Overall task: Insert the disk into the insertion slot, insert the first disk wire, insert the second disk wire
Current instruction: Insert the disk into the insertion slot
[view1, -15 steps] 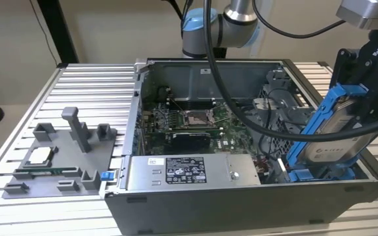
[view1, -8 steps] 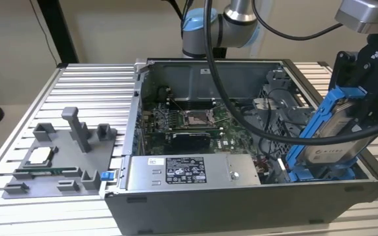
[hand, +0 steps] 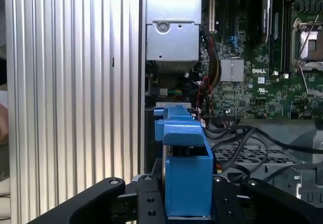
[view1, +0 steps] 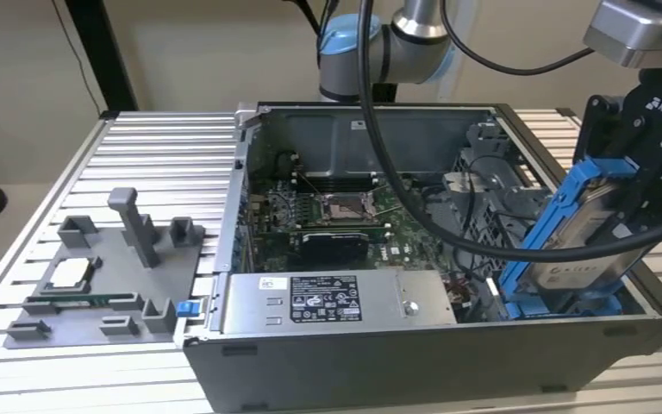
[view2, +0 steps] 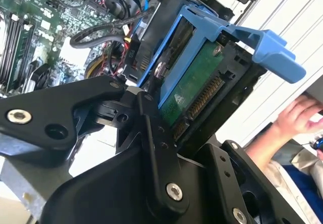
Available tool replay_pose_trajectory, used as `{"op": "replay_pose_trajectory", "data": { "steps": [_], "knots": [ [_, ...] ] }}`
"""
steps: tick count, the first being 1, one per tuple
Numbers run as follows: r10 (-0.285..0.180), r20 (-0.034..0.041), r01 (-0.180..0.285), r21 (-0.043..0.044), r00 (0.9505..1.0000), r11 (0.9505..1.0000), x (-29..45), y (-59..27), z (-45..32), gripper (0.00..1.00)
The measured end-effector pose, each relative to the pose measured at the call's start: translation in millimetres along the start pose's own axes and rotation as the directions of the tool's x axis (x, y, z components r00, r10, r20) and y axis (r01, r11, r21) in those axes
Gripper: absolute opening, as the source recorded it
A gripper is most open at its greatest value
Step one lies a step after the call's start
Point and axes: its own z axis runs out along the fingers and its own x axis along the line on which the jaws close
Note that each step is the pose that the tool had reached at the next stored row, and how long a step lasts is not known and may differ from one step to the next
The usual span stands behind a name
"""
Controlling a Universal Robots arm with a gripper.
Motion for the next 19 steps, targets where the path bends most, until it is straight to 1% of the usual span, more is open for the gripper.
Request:
{"op": "replay_pose_trajectory", "data": {
  "steps": [10,16,19],
  "knots": [
    [0.000,-0.0002,0.000,-0.0033,1.0000,1.0000,0.0,-0.6,4.6,0.00],
    [0.000,0.0004,0.000,-0.0028,1.0000,1.0000,-0.1,-0.7,5.5,0.00],
    [0.000,0.0023,0.000,-0.0015,1.0000,1.0000,-0.4,-1.1,5.8,0.00]
  ]
}}
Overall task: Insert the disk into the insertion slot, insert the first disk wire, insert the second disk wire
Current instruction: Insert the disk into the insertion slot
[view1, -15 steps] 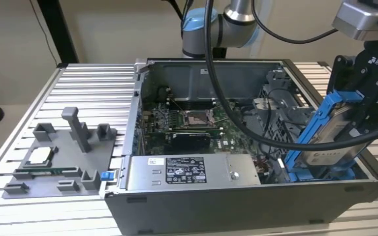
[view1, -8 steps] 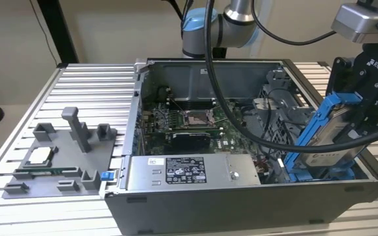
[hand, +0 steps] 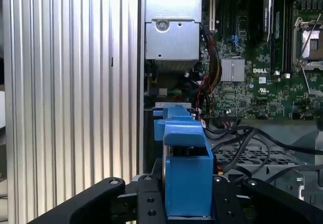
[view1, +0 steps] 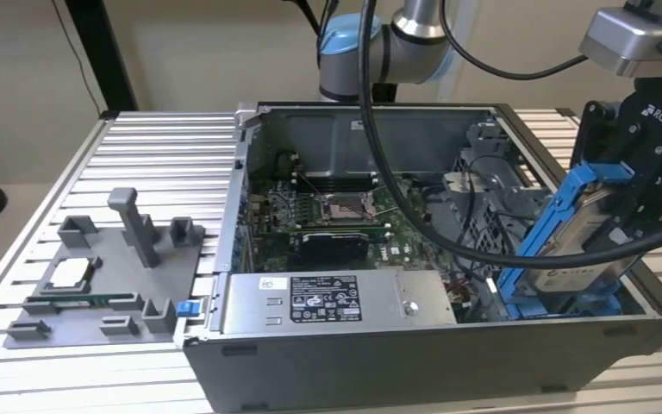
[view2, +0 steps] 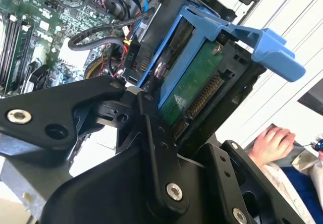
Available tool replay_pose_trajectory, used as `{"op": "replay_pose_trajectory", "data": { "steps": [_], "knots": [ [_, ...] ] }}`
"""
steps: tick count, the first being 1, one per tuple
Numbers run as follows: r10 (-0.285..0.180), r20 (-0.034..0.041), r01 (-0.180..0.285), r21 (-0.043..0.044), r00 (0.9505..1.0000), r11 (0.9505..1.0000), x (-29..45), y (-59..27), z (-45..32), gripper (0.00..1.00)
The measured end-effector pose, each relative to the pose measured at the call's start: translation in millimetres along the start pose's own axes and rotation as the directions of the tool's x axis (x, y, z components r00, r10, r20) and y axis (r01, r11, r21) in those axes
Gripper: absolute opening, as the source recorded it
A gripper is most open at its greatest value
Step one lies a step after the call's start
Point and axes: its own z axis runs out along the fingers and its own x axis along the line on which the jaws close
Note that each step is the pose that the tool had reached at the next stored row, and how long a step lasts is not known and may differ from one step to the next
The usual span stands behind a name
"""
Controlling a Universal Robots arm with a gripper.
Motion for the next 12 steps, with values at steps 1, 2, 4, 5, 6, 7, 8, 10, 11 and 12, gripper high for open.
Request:
{"op": "replay_pose_trajectory", "data": {
  "steps": [1,2,4,5,6,7,8,10,11,12],
  "knots": [
    [0.000,0.0003,0.000,0.0003,1.0000,1.0000,-0.8,-0.3,0.1,0.00],
    [0.000,0.0005,0.000,0.0004,1.0000,1.0000,-1.6,-0.8,0.1,0.00],
    [0.000,0.0006,0.000,0.0007,1.0000,1.0000,-3.0,-1.5,0.1,0.00],
    [0.000,0.0015,0.000,0.0012,1.0000,1.0000,-4.2,-1.6,0.6,0.00],
    [0.000,0.0013,0.000,0.0012,1.0000,1.0000,-5.4,-1.6,0.8,0.00],
    [0.000,0.0006,0.000,0.0017,1.0000,1.0000,-6.3,-1.6,0.9,0.00],
    [0.000,0.0005,0.000,0.0022,1.0000,1.0000,-7.5,-1.6,1.3,0.00],
    [0.000,0.0008,0.000,0.0028,1.0000,1.0000,-9.5,-1.6,1.4,0.00],
    [0.000,0.0012,0.000,0.0030,1.0000,1.0000,-10.1,-1.6,1.6,0.00],
    [0.000,0.0008,0.000,0.0031,1.0000,1.0000,-10.8,-1.6,1.4,0.00]
  ]
}}
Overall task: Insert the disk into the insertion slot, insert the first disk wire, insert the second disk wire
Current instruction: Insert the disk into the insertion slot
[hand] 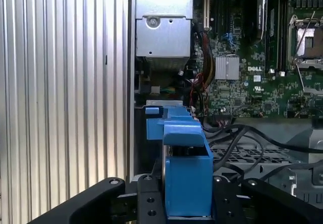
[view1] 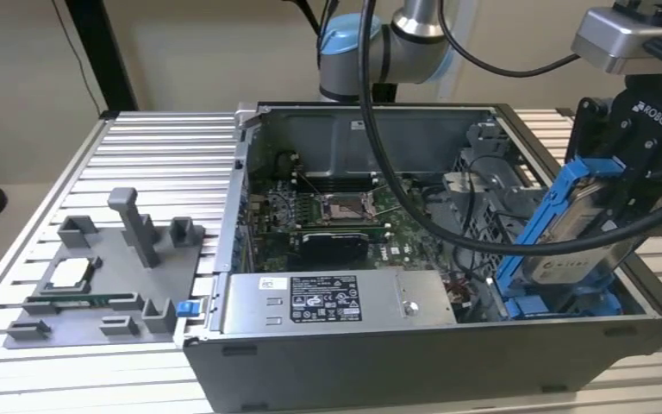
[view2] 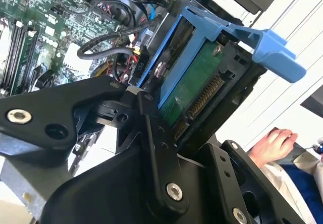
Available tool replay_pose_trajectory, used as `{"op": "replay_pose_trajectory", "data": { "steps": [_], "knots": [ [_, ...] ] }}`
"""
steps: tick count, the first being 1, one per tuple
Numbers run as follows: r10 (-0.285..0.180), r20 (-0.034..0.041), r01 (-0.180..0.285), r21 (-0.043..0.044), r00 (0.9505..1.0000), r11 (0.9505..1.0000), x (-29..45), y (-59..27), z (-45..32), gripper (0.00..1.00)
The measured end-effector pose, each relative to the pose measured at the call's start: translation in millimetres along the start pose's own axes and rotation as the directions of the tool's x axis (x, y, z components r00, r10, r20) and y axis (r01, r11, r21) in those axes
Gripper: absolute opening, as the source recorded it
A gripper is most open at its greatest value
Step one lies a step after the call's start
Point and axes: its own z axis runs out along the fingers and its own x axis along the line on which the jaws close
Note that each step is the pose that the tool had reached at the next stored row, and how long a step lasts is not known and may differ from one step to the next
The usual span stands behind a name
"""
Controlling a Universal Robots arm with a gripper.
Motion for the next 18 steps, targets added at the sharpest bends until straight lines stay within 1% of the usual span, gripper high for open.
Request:
{"op": "replay_pose_trajectory", "data": {
  "steps": [5,9,14,18],
  "knots": [
    [0.000,0.0000,0.000,0.0001,1.0000,1.0000,-3.1,-0.7,0.6,0.00],
    [-0.001,0.0002,0.001,0.0006,1.0000,1.0000,-3.6,-3.0,2.7,0.00],
    [-0.003,0.0002,0.003,0.0009,1.0000,1.0000,-3.6,-3.6,8.3,0.00],
    [-0.004,0.0003,0.004,0.0009,1.0000,1.0000,-3.6,-3.9,14.6,0.00]
  ]
}}
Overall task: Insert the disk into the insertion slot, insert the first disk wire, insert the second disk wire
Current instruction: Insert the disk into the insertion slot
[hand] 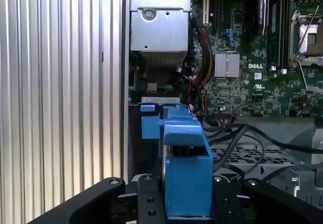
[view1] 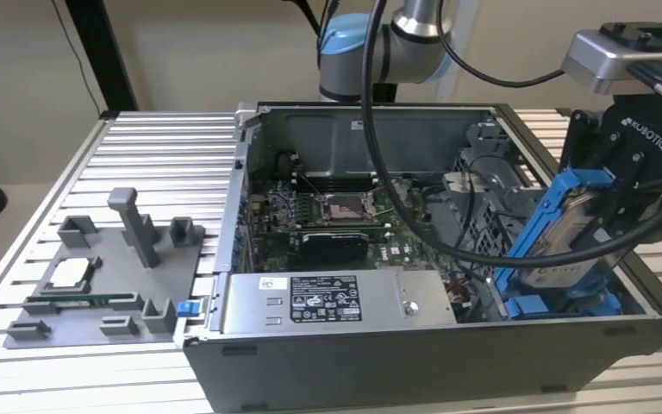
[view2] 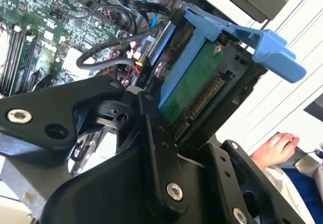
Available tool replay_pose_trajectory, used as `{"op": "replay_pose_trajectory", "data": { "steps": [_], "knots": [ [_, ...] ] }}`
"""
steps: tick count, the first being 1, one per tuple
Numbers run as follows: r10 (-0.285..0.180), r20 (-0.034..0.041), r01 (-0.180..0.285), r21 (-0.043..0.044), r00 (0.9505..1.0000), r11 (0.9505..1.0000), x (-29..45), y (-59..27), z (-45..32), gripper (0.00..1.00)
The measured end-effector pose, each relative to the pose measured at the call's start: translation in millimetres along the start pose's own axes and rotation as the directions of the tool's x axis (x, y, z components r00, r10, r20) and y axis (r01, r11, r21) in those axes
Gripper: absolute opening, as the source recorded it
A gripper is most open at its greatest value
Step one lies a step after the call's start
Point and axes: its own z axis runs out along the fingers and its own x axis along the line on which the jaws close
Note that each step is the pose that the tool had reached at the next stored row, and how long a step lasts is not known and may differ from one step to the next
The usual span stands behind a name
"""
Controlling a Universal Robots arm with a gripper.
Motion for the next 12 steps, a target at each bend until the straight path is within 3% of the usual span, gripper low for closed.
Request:
{"op": "replay_pose_trajectory", "data": {
  "steps": [8,12],
  "knots": [
    [-0.001,0.0023,0.001,0.0000,1.0000,1.0000,0.0,-0.6,14.6,0.00],
    [-0.001,0.0031,0.001,0.0000,1.0000,1.0000,0.0,-0.6,15.5,0.00]
  ]
}}
